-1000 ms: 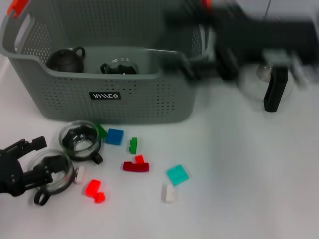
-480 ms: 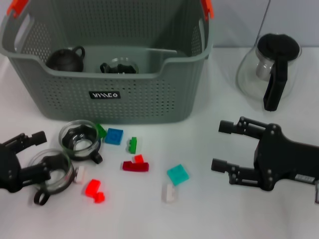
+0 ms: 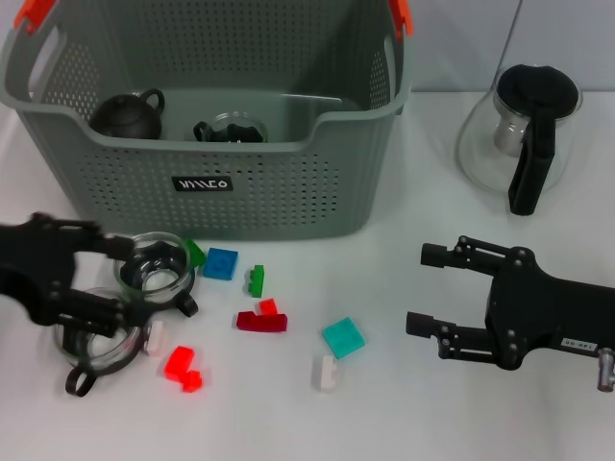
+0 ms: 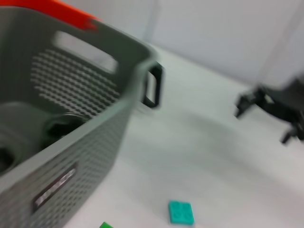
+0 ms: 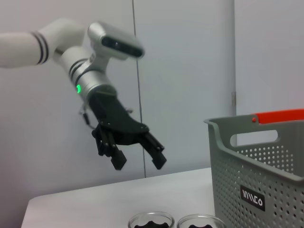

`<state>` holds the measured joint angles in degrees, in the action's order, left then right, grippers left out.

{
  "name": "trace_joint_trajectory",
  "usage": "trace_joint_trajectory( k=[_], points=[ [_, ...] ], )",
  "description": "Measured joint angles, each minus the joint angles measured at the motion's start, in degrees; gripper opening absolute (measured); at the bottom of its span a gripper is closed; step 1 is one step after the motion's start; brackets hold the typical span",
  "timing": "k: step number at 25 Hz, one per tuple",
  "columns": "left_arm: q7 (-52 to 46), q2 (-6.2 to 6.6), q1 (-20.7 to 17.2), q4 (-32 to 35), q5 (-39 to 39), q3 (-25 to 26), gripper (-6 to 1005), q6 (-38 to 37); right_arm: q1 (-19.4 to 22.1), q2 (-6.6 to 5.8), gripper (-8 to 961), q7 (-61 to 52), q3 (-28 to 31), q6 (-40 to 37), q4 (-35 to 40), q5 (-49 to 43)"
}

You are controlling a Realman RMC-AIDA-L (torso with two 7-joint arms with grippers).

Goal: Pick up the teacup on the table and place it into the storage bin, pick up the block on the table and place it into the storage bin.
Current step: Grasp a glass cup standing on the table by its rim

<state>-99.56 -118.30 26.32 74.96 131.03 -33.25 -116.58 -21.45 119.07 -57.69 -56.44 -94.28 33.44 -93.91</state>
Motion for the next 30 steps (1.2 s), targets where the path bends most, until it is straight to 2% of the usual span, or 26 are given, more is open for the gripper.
trace_joint_trajectory(
  k=[5,7,9,14,16,25,30],
  points=[
    [-0.22,-0.32,4.36,1.96,7.38,-9.96,904,4.56,-0.14,0.00,820,-0.43,0.08,0.13,-0.06,0.10],
    [-1.01,-1.14,5.97,2.02,11.93,-12.02,903,6.49,-0.28,0.00,821,-1.08,0.10,0.11,-0.08,0.21],
    [-2.14,-2.50,7.52,2.32,16.56,-13.90,903,7.88,-0.39,-0.02,821,-1.75,0.11,-0.08,-0.07,0.20],
    [-4.74,-5.38,8.02,4.10,23.65,-19.99,903,12.79,-0.67,-0.11,821,-3.04,0.11,-0.36,0.30,0.14],
    [-5.17,-5.89,7.70,4.24,24.46,-22.23,903,14.60,-0.91,-0.13,821,-3.05,0.11,-0.25,0.13,0.13],
    [-8.16,-6.00,5.94,1.65,25.31,-32.24,902,22.96,-1.18,-0.23,821,-3.05,0.11,0.01,-0.15,0.04],
    [-8.78,-5.98,5.77,0.06,26.35,-33.38,901,24.09,-1.26,-0.24,821,-3.05,0.11,0.00,-0.15,0.04]
  ],
)
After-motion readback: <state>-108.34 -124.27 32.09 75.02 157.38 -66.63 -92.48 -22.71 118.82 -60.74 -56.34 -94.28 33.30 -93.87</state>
